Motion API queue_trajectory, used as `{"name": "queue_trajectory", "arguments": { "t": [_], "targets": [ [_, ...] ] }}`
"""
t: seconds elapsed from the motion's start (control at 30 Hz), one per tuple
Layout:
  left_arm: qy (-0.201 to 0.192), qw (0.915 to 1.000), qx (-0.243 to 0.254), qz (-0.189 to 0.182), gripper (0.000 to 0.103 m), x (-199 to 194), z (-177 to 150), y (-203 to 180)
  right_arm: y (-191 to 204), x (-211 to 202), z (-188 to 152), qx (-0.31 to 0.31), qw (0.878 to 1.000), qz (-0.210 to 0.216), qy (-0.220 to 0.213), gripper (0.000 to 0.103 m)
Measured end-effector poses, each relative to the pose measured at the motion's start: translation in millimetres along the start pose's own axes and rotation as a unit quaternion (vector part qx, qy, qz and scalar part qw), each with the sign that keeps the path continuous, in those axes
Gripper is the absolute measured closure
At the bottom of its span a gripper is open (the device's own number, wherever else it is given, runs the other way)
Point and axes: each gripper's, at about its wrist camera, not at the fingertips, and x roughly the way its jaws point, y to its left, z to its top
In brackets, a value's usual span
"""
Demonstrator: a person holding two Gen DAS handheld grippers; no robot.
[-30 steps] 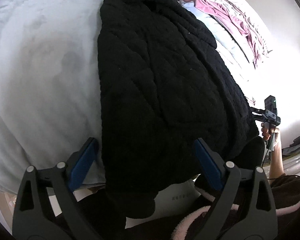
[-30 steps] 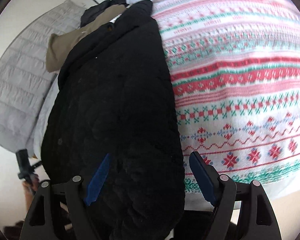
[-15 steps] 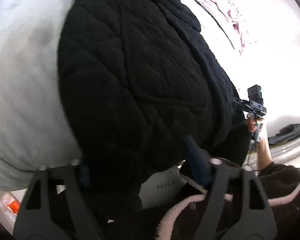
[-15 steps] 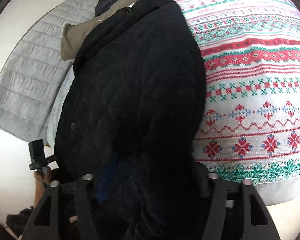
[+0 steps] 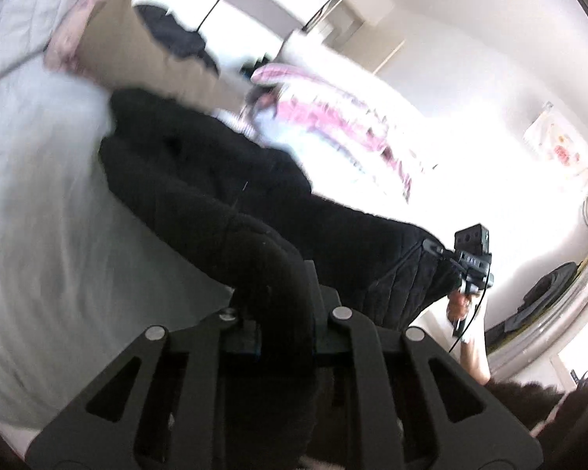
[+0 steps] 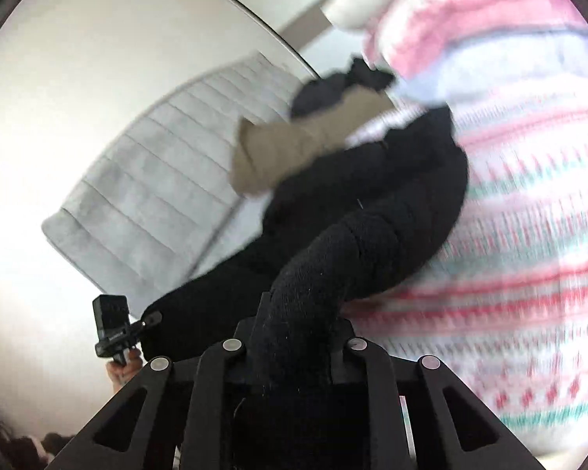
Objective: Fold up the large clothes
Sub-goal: 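Grasp the jacket hem with both grippers and lift it toward the collar, then carry the hem over the jacket body with both grippers toward the collar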
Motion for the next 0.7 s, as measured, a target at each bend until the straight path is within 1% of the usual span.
{"name": "queue_trajectory", "arguments": {
  "t": [0.1,0.2,0.27,0.33,0.4,0.43,0.5,0.53,0.6,0.63,0.7],
  "targets": [
    [-0.034,0.9993,0.000,-0.018,0.087,-11,10,-15,19,-15,11,-0.001,0.999,0.019,-0.031,0.084],
    [-0.059,0.9976,0.000,-0.036,0.087,-27,9,-25,28,-35,8,-0.010,0.998,0.032,-0.050,0.084],
    [-0.066,0.9969,0.004,-0.043,0.087,-34,6,-32,37,-53,5,-0.016,0.997,0.040,-0.062,0.084],
    [-0.062,0.9971,0.006,-0.044,0.087,-41,-1,-36,39,-73,-4,-0.020,0.997,0.040,-0.070,0.084],
    [-0.050,0.9982,0.005,-0.034,0.087,-43,-13,-35,45,-81,-9,-0.017,0.997,0.031,-0.068,0.084],
    [-0.043,0.9987,0.002,-0.028,0.087,-41,-17,-32,43,-85,-18,-0.012,0.998,0.022,-0.063,0.084],
    [-0.025,0.9996,-0.009,-0.003,0.087,-33,-33,-21,36,-88,-35,-0.002,0.999,0.003,-0.047,0.084],
    [-0.017,0.9997,-0.017,0.005,0.087,-36,-41,-10,28,-86,-45,0.007,0.999,-0.008,-0.035,0.084],
    [0.009,0.9983,-0.055,0.021,0.086,-32,-65,15,11,-79,-66,0.029,0.999,-0.023,-0.015,0.084],
    [0.023,0.9969,-0.072,0.023,0.086,-30,-76,27,-2,-76,-76,0.043,0.999,-0.033,-0.004,0.084],
    [0.058,0.9923,-0.104,0.035,0.085,-19,-104,51,-26,-70,-94,0.071,0.996,-0.049,0.017,0.084]
  ]
}}
